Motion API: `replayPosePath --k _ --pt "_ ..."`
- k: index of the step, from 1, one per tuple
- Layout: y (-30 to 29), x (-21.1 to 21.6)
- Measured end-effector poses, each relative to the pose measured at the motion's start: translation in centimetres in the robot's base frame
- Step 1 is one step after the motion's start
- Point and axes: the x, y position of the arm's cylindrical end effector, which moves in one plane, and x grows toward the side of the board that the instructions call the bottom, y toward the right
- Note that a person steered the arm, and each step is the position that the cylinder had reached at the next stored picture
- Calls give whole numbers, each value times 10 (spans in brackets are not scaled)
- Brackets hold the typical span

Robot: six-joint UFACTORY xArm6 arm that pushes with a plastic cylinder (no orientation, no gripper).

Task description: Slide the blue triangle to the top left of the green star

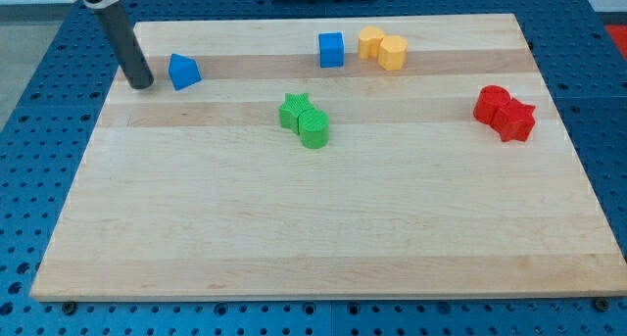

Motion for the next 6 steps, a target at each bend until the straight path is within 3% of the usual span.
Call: replayPosePath --k 2,6 --pt "33 -35" --pt "32 14"
